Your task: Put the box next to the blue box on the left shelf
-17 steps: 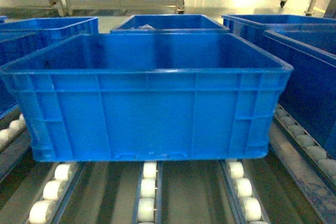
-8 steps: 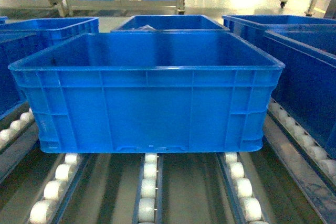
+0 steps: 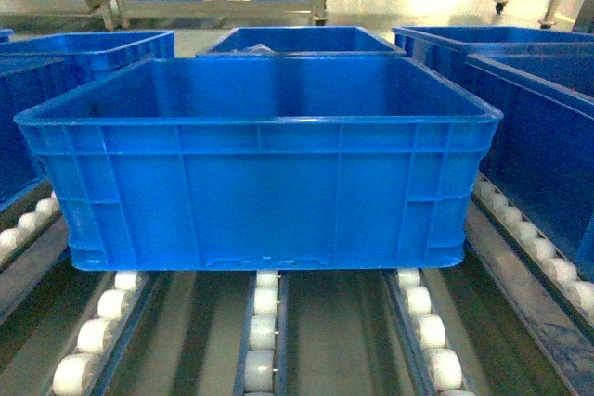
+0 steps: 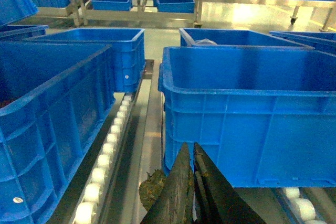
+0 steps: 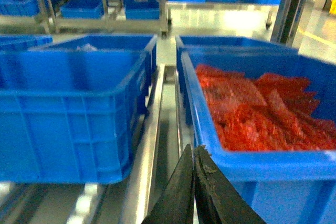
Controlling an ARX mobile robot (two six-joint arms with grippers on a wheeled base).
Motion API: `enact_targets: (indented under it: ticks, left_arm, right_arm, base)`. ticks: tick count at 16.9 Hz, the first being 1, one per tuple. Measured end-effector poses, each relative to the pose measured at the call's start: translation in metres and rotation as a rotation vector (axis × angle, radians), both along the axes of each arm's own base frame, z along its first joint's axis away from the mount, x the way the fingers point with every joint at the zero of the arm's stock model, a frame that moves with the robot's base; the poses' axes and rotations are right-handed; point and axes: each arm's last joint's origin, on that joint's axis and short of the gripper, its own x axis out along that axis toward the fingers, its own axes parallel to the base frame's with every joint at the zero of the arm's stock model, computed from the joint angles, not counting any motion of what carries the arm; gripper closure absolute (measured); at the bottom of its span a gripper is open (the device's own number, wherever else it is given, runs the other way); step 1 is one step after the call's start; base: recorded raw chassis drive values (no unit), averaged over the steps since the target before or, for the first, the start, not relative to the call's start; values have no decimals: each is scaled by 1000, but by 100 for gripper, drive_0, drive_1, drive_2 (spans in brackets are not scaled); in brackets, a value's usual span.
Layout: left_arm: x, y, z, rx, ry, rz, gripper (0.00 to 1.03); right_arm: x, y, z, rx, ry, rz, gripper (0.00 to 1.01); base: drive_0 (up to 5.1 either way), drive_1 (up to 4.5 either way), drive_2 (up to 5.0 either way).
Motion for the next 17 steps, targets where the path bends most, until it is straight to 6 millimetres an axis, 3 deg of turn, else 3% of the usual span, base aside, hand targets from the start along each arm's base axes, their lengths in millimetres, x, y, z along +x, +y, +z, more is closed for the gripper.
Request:
enact_targets:
  ticks: [11,16,17]
  left_arm:
    - [-25,0,5,0,-24,0,102]
    - [-36,0,-2,0,33,-1,102]
    - [-40,0,2,1,-20,0,102]
  right_arm:
    - [-23,0,0,-1,12,1,100]
    - [-36,0,-7,-1,63,4,100]
    - [-38,0,-1,-1,0,2,100]
  base:
    - [0,0,0]
    - [0,0,0]
    - [0,0,0]
